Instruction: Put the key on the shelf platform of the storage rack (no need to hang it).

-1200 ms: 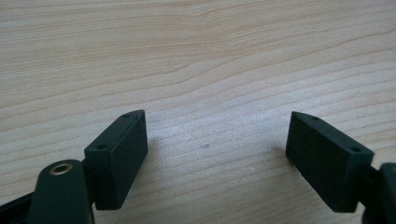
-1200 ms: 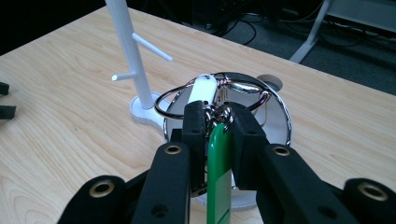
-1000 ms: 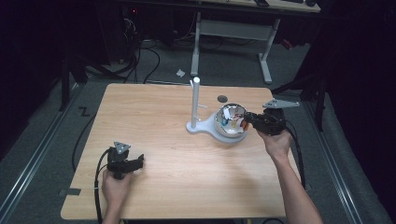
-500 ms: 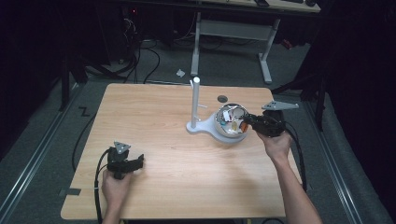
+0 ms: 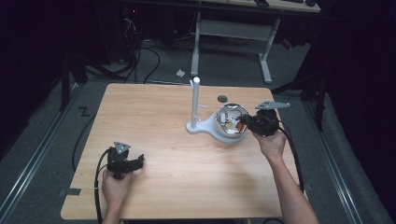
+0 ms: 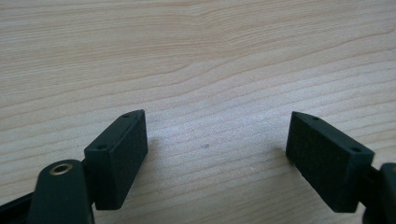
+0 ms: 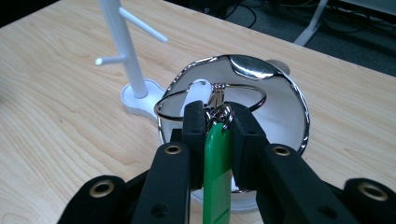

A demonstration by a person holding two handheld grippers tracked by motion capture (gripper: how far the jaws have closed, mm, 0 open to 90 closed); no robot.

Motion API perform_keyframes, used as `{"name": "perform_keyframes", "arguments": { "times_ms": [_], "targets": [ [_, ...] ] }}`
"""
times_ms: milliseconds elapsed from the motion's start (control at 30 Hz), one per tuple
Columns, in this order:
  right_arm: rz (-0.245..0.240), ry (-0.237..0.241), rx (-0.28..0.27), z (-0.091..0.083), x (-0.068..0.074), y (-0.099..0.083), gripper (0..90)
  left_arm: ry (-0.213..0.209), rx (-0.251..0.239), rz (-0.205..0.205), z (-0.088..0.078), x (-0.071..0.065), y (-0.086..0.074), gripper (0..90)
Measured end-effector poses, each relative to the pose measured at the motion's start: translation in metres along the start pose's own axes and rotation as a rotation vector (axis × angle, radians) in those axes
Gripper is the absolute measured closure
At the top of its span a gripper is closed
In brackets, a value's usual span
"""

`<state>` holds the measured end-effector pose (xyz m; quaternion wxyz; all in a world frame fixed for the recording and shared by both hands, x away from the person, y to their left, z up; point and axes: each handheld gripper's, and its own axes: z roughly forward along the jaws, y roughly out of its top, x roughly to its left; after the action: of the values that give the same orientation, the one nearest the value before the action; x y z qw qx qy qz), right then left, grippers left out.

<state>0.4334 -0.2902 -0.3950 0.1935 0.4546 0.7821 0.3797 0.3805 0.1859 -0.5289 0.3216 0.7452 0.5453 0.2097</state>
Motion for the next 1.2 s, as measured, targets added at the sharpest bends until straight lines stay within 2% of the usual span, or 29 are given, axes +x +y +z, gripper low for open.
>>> {"name": "perform_keyframes", "arguments": {
  "times_ms": [400, 600, 933, 1200],
  "targets": [
    [0.011, -0.026, 0.028, 0.023, -0.006, -0.005, 78.6, 0.000, 0.001, 0.002, 0.000, 0.000, 0.000, 21.2],
    [0.011, -0.029, 0.076, 0.037, -0.008, -0.006, 78.5, 0.000, 0.002, 0.002, 0.000, 0.000, 0.000, 21.2],
    [0.049, -0.021, 0.124, 0.044, -0.015, -0.002, 78.3, 0.001, 0.002, 0.003, 0.000, 0.000, 0.000, 21.2],
    [0.066, -0.032, 0.123, 0.046, -0.021, 0.004, 77.9, 0.000, 0.001, 0.001, 0.000, 0.000, 0.000, 21.2]
  ]
}}
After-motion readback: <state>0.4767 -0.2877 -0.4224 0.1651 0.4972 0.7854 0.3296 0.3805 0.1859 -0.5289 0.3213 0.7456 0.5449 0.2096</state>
